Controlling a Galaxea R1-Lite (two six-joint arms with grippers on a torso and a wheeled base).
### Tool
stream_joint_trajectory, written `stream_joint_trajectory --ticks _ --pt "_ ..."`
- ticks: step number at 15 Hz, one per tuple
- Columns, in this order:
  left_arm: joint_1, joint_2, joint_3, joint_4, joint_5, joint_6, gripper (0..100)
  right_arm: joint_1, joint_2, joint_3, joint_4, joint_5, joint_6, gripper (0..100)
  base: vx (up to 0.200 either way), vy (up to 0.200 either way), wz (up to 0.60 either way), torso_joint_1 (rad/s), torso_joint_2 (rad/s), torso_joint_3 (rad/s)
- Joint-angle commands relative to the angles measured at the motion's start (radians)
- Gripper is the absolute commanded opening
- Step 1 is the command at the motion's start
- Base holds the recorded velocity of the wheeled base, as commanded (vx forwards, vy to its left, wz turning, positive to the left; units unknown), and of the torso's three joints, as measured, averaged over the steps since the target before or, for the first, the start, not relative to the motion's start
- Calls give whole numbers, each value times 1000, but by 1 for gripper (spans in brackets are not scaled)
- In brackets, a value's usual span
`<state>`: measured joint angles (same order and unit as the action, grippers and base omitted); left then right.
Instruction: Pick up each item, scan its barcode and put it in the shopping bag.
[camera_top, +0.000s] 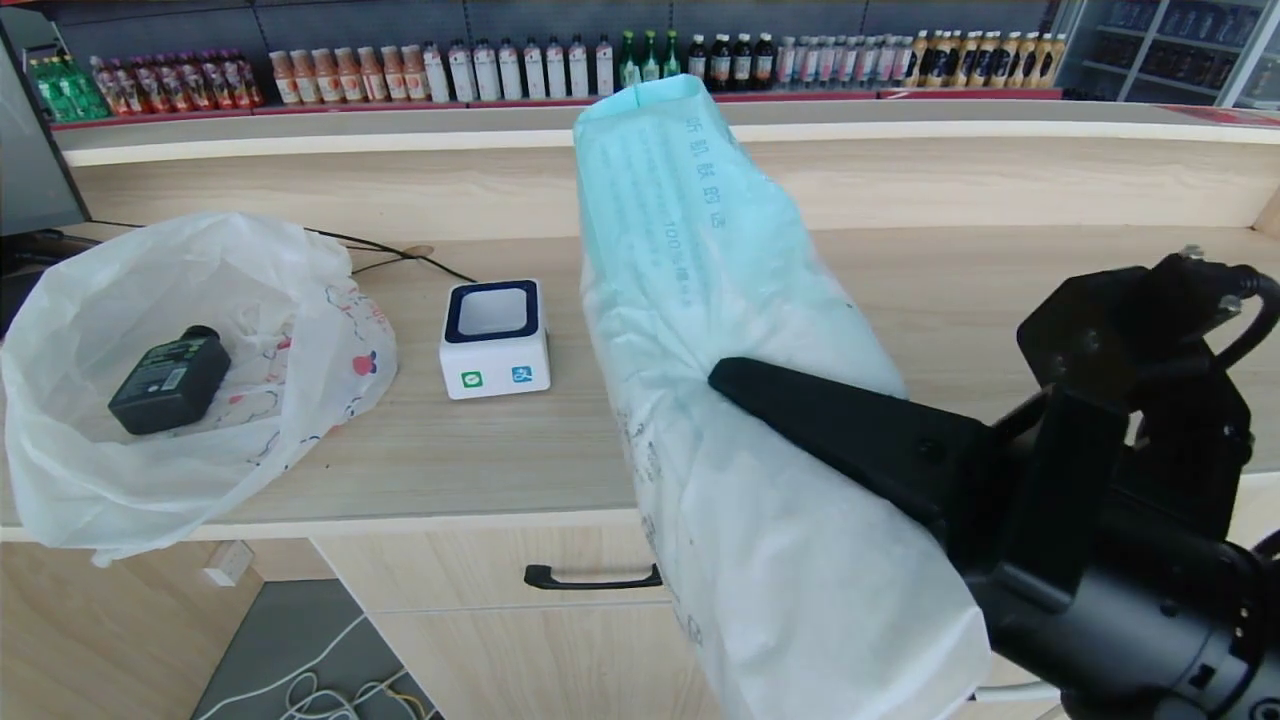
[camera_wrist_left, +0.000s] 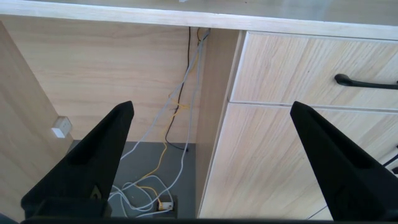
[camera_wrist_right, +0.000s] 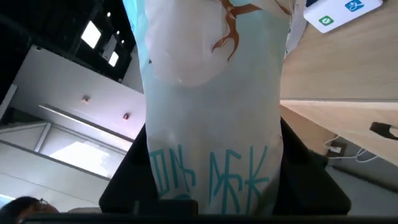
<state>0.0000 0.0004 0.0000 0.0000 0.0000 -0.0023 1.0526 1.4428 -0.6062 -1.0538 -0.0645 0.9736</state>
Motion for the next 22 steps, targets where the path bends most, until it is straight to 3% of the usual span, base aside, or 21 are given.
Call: stream_joint_trajectory --ticks 1,6,8,13,16,19,22 --pt "0 0 0 0 0 -1 100 17 8 39 -15 2 48 0 0 0 0 0 0 0" --pt "0 0 0 0 0 -1 100 55 -10 158 -17 48 212 0 0 0 0 0 0 0" --pt "0 0 0 0 0 -1 100 44 -33 166 -17 132 278 0 0 0 0 0 0 0" --pt "0 0 0 0 0 -1 100 -115 -15 42 -51 499 625 0 0 0 0 0 0 0" --pt "0 0 0 0 0 -1 100 -190 80 -52 -66 604 804 0 0 0 0 0 0 0" --pt "0 0 0 0 0 -1 100 -197 162 -95 -187 661 965 0 0 0 0 0 0 0" --pt "0 0 0 0 0 -1 100 -197 257 -90 -468 663 1198 0 0 0 0 0 0 0"
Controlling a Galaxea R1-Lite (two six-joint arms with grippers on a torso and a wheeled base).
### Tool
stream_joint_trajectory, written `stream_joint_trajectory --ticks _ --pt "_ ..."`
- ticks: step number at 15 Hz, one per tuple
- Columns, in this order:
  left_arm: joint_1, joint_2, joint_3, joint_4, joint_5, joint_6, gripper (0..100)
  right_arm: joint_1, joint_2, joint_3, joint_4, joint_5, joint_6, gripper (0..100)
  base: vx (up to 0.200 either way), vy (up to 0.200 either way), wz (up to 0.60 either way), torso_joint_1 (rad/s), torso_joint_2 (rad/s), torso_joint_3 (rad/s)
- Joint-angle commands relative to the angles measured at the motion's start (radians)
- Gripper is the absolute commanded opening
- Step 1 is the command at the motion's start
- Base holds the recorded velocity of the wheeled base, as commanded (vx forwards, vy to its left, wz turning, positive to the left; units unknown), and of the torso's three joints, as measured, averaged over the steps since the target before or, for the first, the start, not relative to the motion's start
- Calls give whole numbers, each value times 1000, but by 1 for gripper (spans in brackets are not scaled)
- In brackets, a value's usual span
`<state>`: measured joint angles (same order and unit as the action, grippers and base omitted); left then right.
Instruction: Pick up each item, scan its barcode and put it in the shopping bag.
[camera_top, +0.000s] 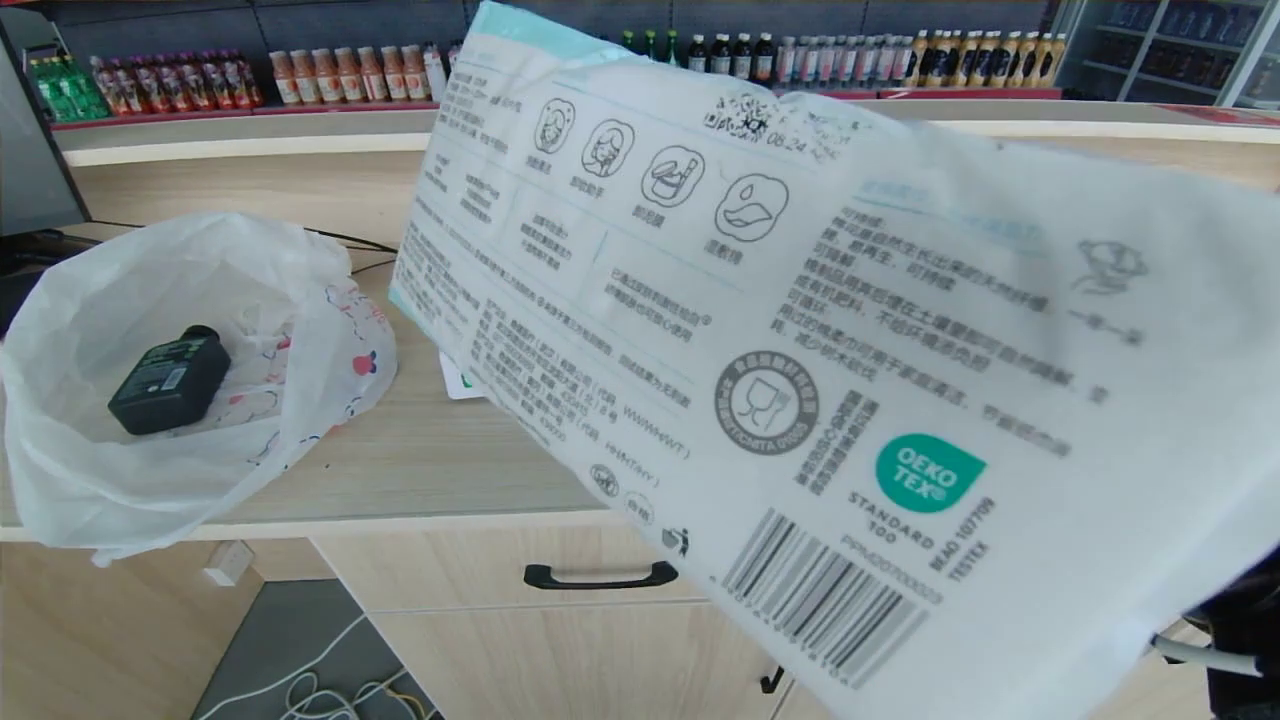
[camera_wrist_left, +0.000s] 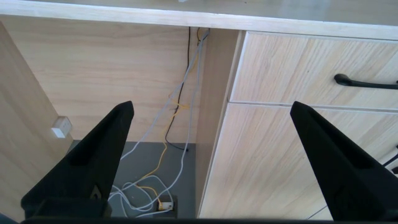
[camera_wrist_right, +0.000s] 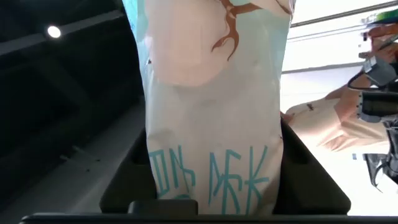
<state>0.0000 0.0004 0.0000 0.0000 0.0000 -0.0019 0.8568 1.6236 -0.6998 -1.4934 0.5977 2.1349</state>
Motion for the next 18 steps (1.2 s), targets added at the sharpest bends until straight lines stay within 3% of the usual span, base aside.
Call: stream_joint_trajectory --ticks 1,18 --pt "0 0 0 0 0 -1 100 1 104 9 -77 1 85 0 0 0 0 0 0 0" --pt "0 0 0 0 0 -1 100 7 144 40 -77 5 275 0 0 0 0 0 0 0"
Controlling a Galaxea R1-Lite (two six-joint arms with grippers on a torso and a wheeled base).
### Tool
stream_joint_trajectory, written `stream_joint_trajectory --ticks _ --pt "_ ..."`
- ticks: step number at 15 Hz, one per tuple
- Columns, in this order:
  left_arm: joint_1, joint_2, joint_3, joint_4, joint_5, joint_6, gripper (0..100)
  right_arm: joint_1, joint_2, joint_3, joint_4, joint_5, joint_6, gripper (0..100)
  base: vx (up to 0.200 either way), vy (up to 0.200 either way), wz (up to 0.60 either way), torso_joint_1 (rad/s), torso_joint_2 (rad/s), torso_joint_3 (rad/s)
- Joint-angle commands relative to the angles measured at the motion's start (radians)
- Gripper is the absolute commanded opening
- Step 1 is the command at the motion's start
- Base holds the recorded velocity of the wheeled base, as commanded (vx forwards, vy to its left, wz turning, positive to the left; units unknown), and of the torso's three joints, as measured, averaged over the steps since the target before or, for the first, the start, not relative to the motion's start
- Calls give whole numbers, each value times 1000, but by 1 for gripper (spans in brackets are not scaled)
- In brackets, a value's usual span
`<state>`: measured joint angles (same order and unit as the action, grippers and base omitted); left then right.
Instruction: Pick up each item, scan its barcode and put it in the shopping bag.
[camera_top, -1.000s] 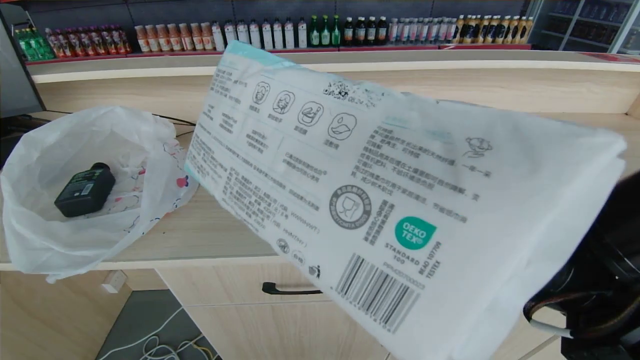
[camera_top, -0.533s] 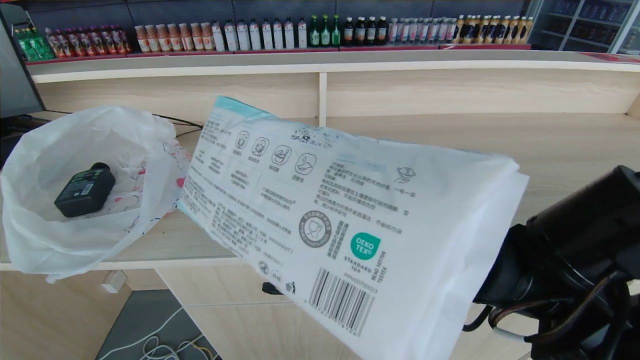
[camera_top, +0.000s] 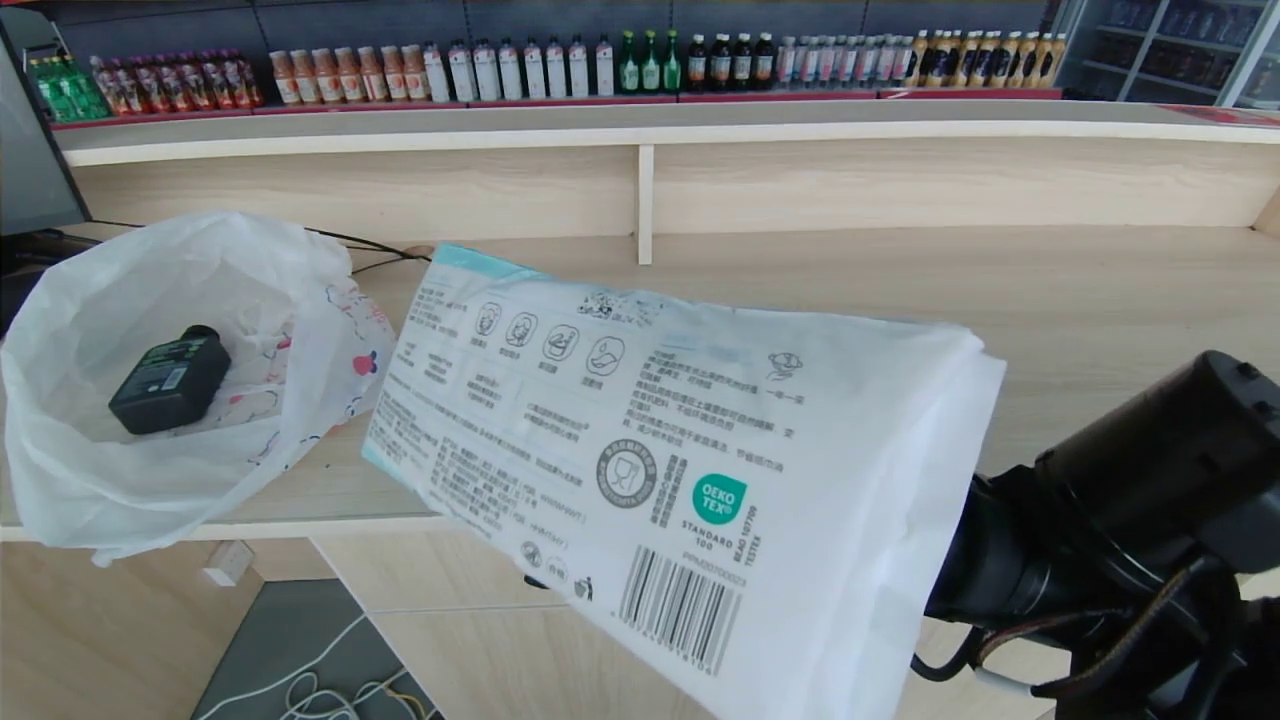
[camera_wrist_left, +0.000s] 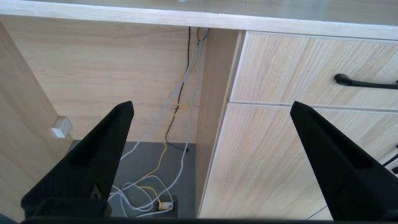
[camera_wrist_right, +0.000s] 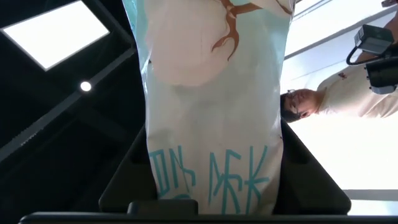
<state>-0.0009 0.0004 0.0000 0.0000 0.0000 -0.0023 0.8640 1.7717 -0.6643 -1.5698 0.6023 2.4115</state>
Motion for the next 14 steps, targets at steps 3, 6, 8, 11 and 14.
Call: stream_joint_trajectory --ticks 3,6,8,11,14 --pt "-1 0 0 0 0 -1 100 0 -9 34 -1 1 9 0 0 0 0 0 0 0" --pt "1 0 0 0 0 -1 100 -23 -14 80 -1 1 8 0 0 0 0 0 0 0" --pt "1 0 0 0 0 -1 100 -33 -15 98 -1 1 9 0 0 0 0 0 0 0" --pt "1 0 0 0 0 -1 100 -33 -14 100 -1 1 9 0 0 0 0 0 0 0" --pt "-1 0 0 0 0 -1 100 -37 -14 106 -1 1 9 0 0 0 0 0 0 0"
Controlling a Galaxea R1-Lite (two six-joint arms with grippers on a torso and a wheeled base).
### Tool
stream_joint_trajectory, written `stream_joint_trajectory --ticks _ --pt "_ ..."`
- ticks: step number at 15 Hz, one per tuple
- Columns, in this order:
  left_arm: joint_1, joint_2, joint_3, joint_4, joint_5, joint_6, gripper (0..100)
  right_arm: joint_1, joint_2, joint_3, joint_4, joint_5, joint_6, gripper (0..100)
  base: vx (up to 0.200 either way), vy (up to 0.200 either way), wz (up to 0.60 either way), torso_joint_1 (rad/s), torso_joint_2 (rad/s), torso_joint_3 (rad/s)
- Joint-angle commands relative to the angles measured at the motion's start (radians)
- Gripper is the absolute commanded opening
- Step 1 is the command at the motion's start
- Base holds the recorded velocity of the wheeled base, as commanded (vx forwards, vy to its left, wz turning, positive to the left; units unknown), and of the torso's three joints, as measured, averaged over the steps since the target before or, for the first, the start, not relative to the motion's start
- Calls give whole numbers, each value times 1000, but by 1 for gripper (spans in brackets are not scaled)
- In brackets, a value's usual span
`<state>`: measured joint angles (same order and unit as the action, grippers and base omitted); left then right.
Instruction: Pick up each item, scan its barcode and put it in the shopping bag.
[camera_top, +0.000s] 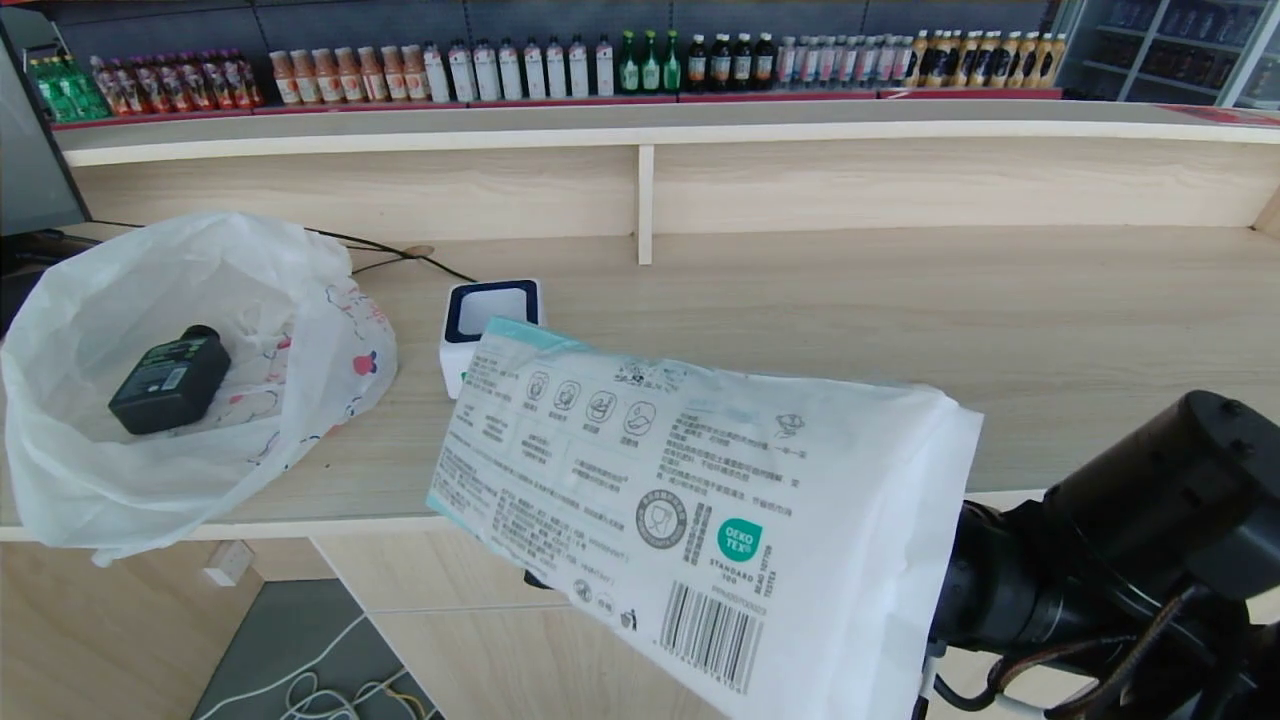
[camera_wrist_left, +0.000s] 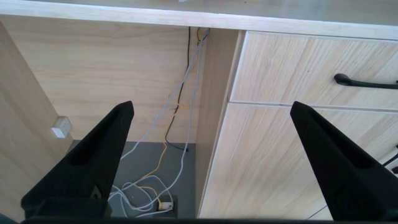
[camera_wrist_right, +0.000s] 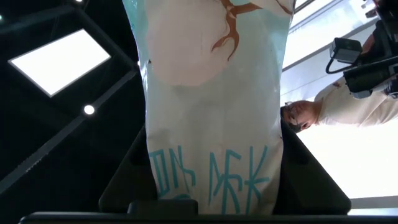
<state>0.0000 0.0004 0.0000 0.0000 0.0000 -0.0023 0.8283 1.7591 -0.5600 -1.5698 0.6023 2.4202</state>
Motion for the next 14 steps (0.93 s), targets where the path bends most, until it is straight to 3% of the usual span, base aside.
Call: stream_joint_trajectory --ticks 1,14 --pt "0 0 0 0 0 1 100 -5 -3 14 -1 1 2 0 0 0 0 0 0 0" --pt "0 0 0 0 0 -1 100 -15 -13 17 -1 1 2 0 0 0 0 0 0 0"
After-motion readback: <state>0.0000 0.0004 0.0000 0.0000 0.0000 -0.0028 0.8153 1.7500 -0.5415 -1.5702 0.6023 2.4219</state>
